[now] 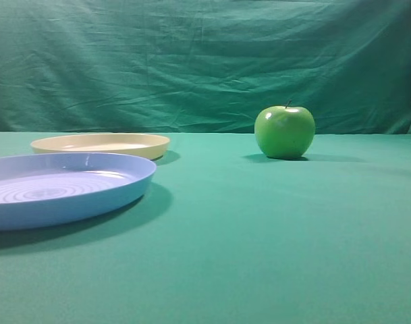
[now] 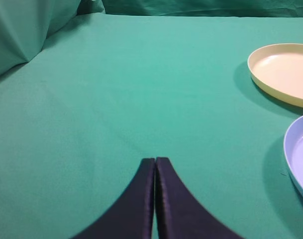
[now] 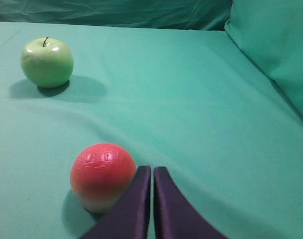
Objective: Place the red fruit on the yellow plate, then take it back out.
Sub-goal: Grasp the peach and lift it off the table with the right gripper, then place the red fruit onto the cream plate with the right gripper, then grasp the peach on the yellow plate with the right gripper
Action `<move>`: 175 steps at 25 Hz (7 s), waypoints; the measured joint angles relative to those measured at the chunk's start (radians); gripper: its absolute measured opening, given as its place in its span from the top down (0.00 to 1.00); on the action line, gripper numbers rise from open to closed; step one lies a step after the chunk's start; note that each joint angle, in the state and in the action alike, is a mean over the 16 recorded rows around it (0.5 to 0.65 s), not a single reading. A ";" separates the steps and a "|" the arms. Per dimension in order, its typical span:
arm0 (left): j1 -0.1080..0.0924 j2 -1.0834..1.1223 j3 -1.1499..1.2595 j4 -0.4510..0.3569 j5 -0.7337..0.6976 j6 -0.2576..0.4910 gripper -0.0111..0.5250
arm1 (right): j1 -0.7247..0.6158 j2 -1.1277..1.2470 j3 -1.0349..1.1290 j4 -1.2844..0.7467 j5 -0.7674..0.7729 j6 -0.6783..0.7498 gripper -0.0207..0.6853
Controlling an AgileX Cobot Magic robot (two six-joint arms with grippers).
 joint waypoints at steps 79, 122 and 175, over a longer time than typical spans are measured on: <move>0.000 0.000 0.000 0.000 0.000 0.001 0.98 | 0.242 1.402 -0.631 -0.218 0.130 0.280 0.09; 0.000 0.000 0.000 0.000 0.000 0.000 0.98 | 0.648 2.064 -1.829 -0.075 0.299 0.008 0.72; 0.000 0.000 0.000 0.000 0.000 0.000 0.98 | 0.610 1.976 -2.204 0.061 0.846 0.047 0.96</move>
